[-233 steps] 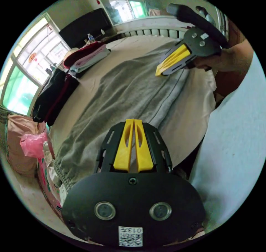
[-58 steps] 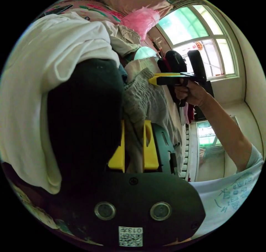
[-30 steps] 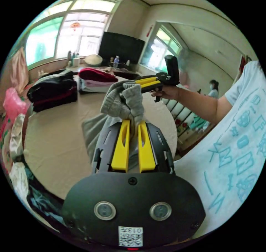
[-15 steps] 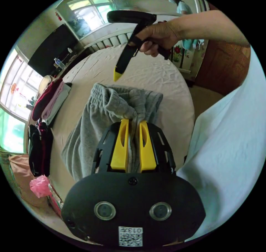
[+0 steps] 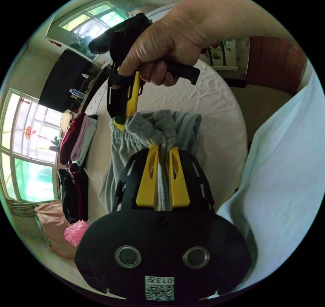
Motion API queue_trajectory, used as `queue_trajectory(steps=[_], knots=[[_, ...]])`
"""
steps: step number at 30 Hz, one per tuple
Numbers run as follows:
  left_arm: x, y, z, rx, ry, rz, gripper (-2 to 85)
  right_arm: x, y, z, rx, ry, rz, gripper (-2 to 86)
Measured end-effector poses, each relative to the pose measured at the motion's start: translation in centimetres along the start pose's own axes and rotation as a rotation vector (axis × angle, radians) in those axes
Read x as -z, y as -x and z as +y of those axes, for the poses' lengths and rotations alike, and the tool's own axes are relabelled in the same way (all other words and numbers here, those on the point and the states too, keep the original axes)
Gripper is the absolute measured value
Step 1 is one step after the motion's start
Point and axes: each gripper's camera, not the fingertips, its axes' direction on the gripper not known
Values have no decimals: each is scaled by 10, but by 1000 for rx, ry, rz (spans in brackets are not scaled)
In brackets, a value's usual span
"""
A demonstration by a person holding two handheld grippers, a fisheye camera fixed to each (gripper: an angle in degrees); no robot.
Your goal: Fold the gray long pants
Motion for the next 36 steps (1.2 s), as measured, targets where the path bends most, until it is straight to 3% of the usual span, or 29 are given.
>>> queue_trajectory(steps=[3, 7, 11, 13, 17, 19, 22, 25, 29, 32, 34, 36], knots=[[-10, 6, -5, 4, -45, 28, 54, 16, 30, 4, 90, 3, 167, 65], [-37, 18, 4, 11, -23, 182, 54, 0, 14, 20, 35, 71, 194, 73], [-19, 75, 61, 155, -162, 343, 30, 37, 28, 34, 21, -14, 153, 68], [-13, 106, 95, 275, -234, 278, 14, 65, 70, 45, 112, -93, 274, 54], [-67, 172, 122, 399, -61, 71, 1, 39, 158, 52, 382, -68, 313, 38], [-102, 196, 123, 424, -1, 39, -1, -16, 192, 61, 478, 66, 489, 17], [-166, 234, 133, 492, 130, 96, -2, -60, 188, 87, 469, 104, 739, 6], [-203, 260, 152, 516, 121, 208, -3, -62, 172, 108, 466, 30, 704, 1], [-208, 299, 181, 619, 76, 305, -3, -54, 184, 94, 441, 110, 673, -1], [-175, 312, 217, 651, -65, 240, -3, -16, 206, 87, 373, -33, 626, -1], [-170, 312, 231, 621, -42, 233, -3, -8, 220, 86, 372, -124, 615, 0], [-179, 307, 243, 559, 8, 227, -2, -24, 223, 86, 398, -98, 643, 0]])
